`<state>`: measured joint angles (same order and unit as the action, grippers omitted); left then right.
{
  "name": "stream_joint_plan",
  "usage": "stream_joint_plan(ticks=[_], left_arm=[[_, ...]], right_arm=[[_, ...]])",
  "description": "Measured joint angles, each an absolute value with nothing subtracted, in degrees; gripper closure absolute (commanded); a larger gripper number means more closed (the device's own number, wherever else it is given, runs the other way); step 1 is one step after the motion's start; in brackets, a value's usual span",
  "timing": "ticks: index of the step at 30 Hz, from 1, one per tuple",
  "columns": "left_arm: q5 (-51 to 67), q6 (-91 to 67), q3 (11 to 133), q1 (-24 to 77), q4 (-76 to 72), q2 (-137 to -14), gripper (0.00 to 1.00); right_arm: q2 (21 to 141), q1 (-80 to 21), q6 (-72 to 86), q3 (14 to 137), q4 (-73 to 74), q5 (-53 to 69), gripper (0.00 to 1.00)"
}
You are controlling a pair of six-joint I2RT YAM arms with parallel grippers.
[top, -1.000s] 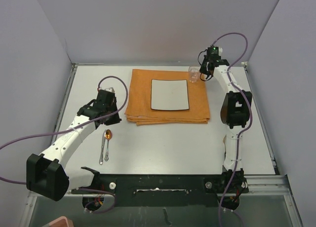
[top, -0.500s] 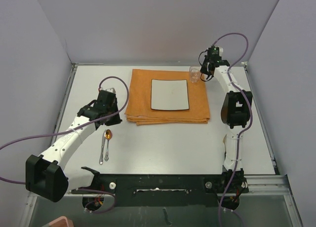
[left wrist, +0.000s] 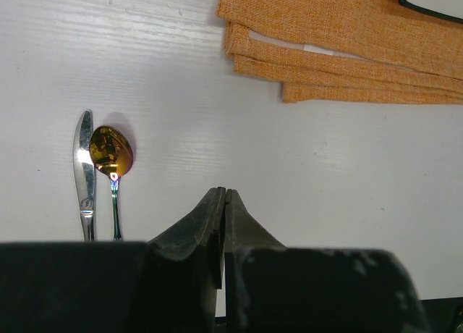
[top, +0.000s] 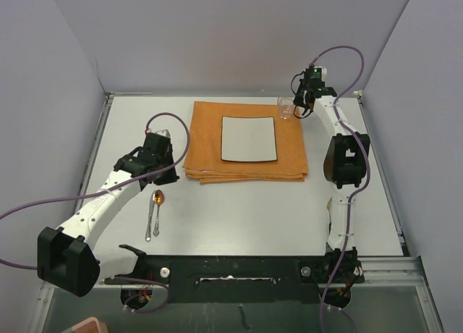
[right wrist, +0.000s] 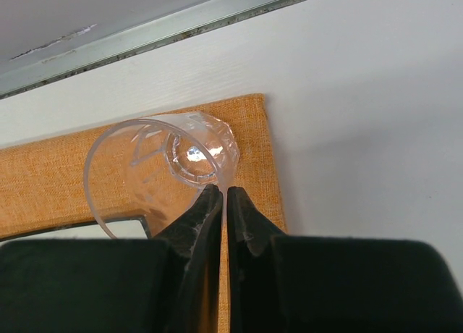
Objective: Set the dinner table for one person
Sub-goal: Place the cup on the napkin.
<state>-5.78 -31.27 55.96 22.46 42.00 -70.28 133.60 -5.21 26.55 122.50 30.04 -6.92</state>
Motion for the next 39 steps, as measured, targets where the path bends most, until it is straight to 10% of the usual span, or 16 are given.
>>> stream_joint_plan(ticks=[10, 26, 28, 30, 31, 38, 39], left_arm=[[-5.8, -31.27, 55.96, 22.48, 42.0, -70.28, 1.0], [-6.85, -31.31, 55.72, 23.97, 41.74, -70.32, 1.0], [-6.96, -31.33, 55.51, 24.23, 41.76, -70.35, 1.0], [-7.27, -31.31, 55.24, 24.45, 41.67, -70.35, 1.0], [-7.55, -31.31, 55.07, 24.62, 41.56, -70.35, 1.0], [-9.69, -29.78, 52.8, 23.2, 40.42, -69.63, 0.99], [-9.8, -29.65, 52.64, 22.65, 40.49, -69.56, 0.88]], right_arm=[[133.6, -5.17, 25.96, 120.7, 27.86, -5.56, 0.47], [127.52, -4.97, 24.12, 116.77, 25.36, -2.92, 0.36], [125.86, -4.62, 24.1, 117.78, 24.45, -1.98, 0.38], [123.7, -4.14, 24.47, 118.21, 23.4, -1.04, 0.9], [122.15, -4.1, 24.75, 117.69, 22.55, -0.43, 1.0], [99.96, -10.79, 27.77, 89.71, 12.69, 2.61, 1.0], [96.6, -15.33, 26.94, 84.38, 11.35, 2.66, 1.0]])
